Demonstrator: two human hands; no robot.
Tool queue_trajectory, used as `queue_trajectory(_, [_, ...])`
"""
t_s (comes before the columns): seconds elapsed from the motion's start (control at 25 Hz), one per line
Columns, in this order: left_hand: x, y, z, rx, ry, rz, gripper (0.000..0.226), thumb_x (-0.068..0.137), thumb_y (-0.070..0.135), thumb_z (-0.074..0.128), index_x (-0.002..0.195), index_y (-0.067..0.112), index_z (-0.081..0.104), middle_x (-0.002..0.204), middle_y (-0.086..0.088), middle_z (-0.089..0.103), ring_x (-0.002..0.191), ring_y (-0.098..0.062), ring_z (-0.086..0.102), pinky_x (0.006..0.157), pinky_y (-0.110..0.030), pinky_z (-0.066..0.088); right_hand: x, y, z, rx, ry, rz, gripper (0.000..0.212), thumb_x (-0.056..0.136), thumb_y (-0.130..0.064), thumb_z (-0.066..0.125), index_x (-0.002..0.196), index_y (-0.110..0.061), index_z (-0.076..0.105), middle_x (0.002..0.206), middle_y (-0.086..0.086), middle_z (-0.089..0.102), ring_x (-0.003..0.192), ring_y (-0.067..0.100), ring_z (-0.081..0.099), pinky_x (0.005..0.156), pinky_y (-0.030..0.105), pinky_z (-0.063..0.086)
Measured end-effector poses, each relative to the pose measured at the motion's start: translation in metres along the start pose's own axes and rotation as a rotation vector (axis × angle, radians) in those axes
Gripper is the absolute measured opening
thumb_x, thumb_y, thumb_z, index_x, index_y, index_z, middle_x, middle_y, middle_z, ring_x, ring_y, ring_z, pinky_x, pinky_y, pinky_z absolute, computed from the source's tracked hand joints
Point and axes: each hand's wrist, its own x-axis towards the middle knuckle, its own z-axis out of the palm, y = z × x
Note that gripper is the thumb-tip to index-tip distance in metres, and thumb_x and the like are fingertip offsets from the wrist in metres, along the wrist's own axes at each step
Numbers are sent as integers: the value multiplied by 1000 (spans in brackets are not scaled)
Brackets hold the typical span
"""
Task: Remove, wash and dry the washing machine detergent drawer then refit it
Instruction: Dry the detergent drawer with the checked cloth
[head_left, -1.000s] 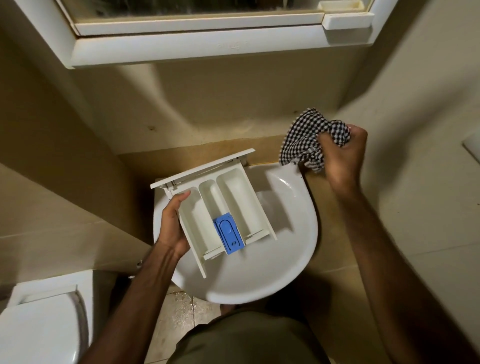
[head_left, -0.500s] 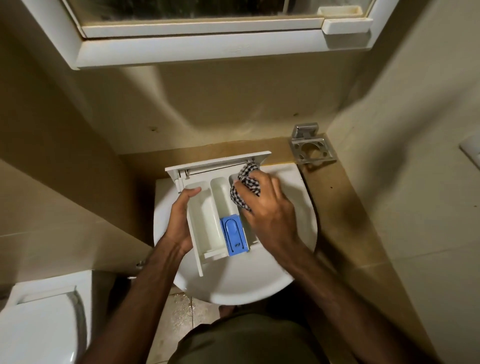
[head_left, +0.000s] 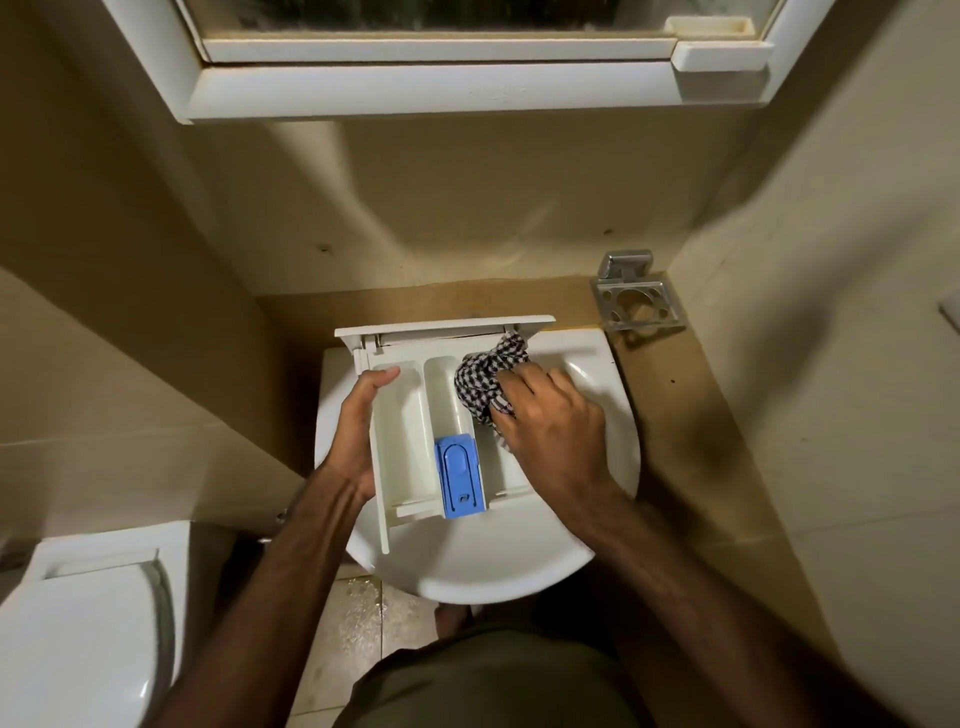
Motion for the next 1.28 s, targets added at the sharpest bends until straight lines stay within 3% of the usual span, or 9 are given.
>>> queue_trajectory(0.2, [-2, -1, 2, -64, -26, -7, 33, 80, 41, 66, 99, 18, 80, 88, -7, 76, 77, -24, 74, 73, -37, 61, 21, -18, 1, 96, -205, 135, 15, 93, -14, 68, 108, -11, 70, 99, 5, 75, 80, 28, 73, 63, 35, 55])
queue_trajectory(0.36, [-3, 3, 6, -10, 34, 74, 27, 78, 41, 65, 92, 23, 80, 82, -4, 74, 70, -21, 73, 64, -34, 60, 36, -12, -2, 119, -450, 64, 7, 96, -16, 59, 93, -13, 65, 90, 8, 72, 83, 31, 70, 64, 31, 39])
queue_trajectory(0.48, [-4, 2, 8, -8, 44, 106, 26, 84, 41, 60, 87, 26, 81, 79, -2, 75, 67, -18, 74, 60, -32, 60, 33, -6, -8, 94, -625, -37, 27, 90, -15, 62, 69, -17, 45, 67, -1, 51, 73, 29, 62, 64, 31, 37])
queue_trajectory(0.6, [-4, 6, 7, 27, 35, 105, 27, 86, 41, 59, 83, 26, 82, 76, 1, 76, 65, -16, 73, 59, -29, 60, 21, -8, -13, 75, -740, -85, 43, 86, -19, 68, 62, -23, 32, 61, -6, 37, 65, 24, 53, 62, 32, 36])
queue_trajectory(0.72, [-3, 10, 5, 50, 58, 105, 25, 82, 42, 63, 83, 26, 81, 77, 0, 75, 64, -16, 73, 58, -29, 59, 15, -12, -9, 58, -717, -19, 43, 87, -25, 70, 64, -21, 34, 63, -6, 37, 68, 25, 53, 64, 32, 36])
queue_trajectory(0.8, [-2, 15, 2, 68, 76, 111, 25, 81, 43, 62, 83, 26, 81, 77, 0, 75, 64, -16, 72, 56, -29, 59, 14, -18, -9, 68, -648, 44, 33, 89, -27, 69, 69, -21, 43, 68, -2, 52, 73, 28, 61, 65, 32, 35])
queue_trajectory(0.88, [-2, 18, 1, 102, 75, 100, 26, 80, 44, 63, 87, 25, 81, 80, -2, 75, 67, -18, 72, 58, -30, 58, 20, -26, -11, 54, -562, 75, 17, 91, -25, 66, 78, -20, 56, 80, 3, 68, 79, 28, 69, 65, 31, 35])
queue_trajectory(1.04, [-4, 15, 6, 27, 54, 88, 29, 82, 43, 61, 89, 24, 81, 82, -3, 75, 68, -19, 72, 59, -31, 59, 50, -29, -11, -9, -357, 143, 5, 90, -15, 68, 95, -15, 68, 86, 5, 73, 78, 27, 72, 63, 30, 39])
queue_trajectory(1.28, [-2, 14, 6, 29, 111, 110, 25, 79, 45, 66, 84, 25, 80, 78, -2, 74, 65, -17, 72, 57, -31, 58, 22, -25, -12, 65, -641, 17, 30, 85, -15, 72, 76, -23, 44, 84, 2, 70, 81, 27, 70, 63, 30, 37])
